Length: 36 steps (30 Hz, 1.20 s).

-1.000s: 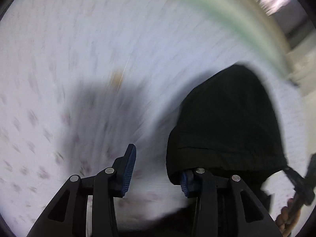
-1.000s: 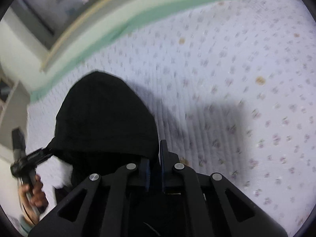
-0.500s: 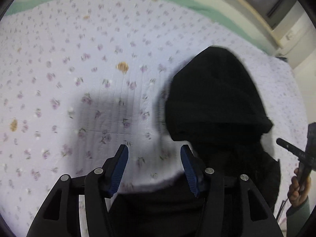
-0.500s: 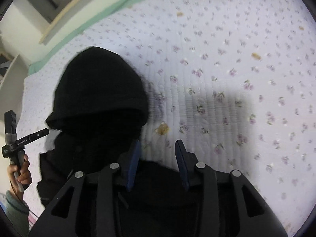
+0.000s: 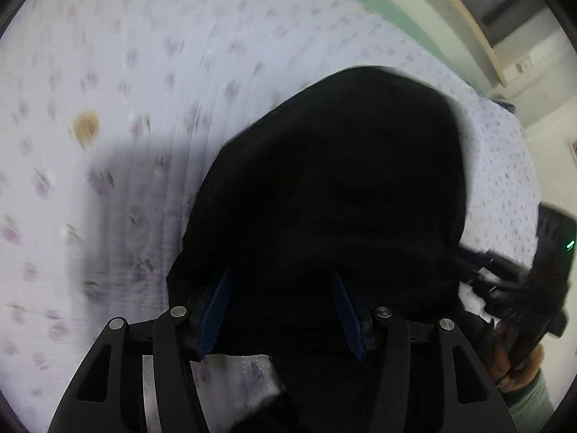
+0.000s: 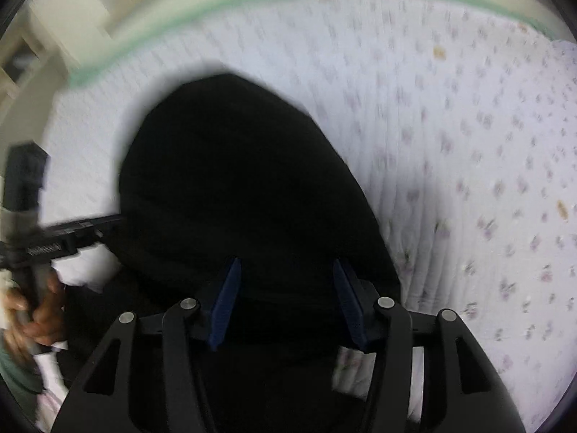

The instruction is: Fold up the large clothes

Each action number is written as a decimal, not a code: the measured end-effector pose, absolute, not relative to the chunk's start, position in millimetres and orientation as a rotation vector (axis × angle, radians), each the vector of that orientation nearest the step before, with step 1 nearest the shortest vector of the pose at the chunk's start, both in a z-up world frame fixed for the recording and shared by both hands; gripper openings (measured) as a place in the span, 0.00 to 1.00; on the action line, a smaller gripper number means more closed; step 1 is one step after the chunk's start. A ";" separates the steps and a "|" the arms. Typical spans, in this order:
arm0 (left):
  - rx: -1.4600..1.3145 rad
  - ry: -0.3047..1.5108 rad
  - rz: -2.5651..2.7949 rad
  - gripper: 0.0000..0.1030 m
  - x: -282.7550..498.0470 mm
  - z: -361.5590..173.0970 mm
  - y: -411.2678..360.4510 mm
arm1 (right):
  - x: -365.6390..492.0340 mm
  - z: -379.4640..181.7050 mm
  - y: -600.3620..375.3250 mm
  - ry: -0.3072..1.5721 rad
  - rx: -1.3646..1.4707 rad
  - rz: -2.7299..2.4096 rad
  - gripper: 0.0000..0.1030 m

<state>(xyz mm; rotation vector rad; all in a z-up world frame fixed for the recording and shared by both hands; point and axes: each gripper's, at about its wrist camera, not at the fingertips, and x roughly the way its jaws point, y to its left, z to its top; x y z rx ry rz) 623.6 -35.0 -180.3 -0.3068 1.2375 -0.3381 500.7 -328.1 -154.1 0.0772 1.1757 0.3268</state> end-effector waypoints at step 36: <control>-0.302 1.097 -0.449 0.57 570.4 -129.1 -14.3 | 482.4 -79.3 -370.1 1.050 0.001 0.450 0.51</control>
